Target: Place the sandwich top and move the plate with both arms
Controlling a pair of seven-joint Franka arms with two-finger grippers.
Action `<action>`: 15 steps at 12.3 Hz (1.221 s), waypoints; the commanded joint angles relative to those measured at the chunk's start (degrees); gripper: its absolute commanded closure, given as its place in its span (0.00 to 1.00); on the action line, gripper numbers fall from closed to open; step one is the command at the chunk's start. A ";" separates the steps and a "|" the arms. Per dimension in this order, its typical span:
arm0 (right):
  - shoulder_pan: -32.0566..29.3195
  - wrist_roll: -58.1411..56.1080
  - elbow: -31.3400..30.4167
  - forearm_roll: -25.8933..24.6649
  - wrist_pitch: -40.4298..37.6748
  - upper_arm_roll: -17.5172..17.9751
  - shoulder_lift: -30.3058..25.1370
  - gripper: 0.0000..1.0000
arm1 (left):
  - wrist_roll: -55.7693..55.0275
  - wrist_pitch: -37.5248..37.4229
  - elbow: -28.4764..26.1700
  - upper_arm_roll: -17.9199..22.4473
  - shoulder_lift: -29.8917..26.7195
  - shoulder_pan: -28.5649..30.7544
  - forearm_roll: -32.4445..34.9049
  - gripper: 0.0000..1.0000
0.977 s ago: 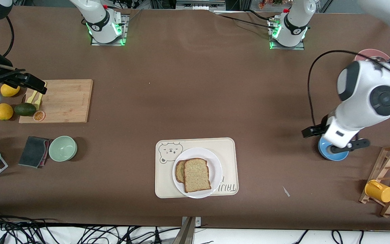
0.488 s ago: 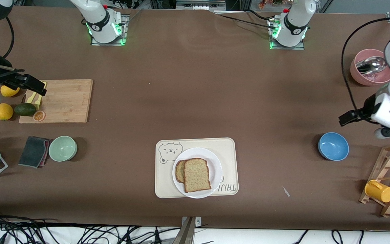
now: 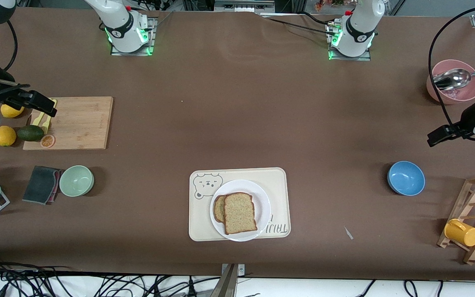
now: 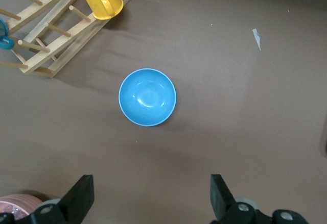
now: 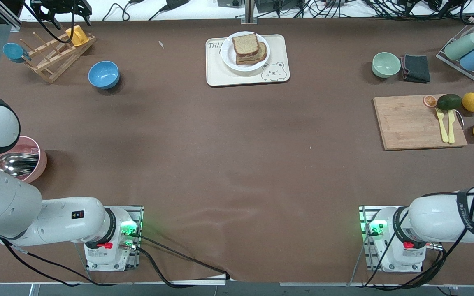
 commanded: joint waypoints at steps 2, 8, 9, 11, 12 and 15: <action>-0.37 -0.87 -0.51 1.07 0.46 0.15 -0.89 0.00 | 1.98 -4.48 2.97 0.18 -0.09 0.20 -2.61 0.00; -0.37 -0.87 -0.51 1.07 0.37 0.24 -0.80 0.00 | 5.41 -12.05 7.11 10.39 -1.67 -8.24 -4.38 0.00; -0.37 -0.87 -0.51 1.07 0.37 0.24 -0.80 0.00 | 5.76 -12.58 6.76 10.21 -2.63 -8.16 -4.30 0.00; -0.37 -0.87 -0.51 1.07 0.28 0.24 -0.80 0.00 | 7.17 -13.63 6.58 9.95 -3.16 -8.16 -3.51 0.00; -0.37 -0.87 -0.51 1.07 0.28 0.24 -0.80 0.00 | 7.17 -13.98 6.58 9.16 -3.43 -8.24 -3.51 0.00; -0.37 -0.96 -0.51 1.07 0.28 0.24 -0.80 0.00 | 7.17 -14.86 6.67 6.88 -3.95 -8.16 -3.94 0.00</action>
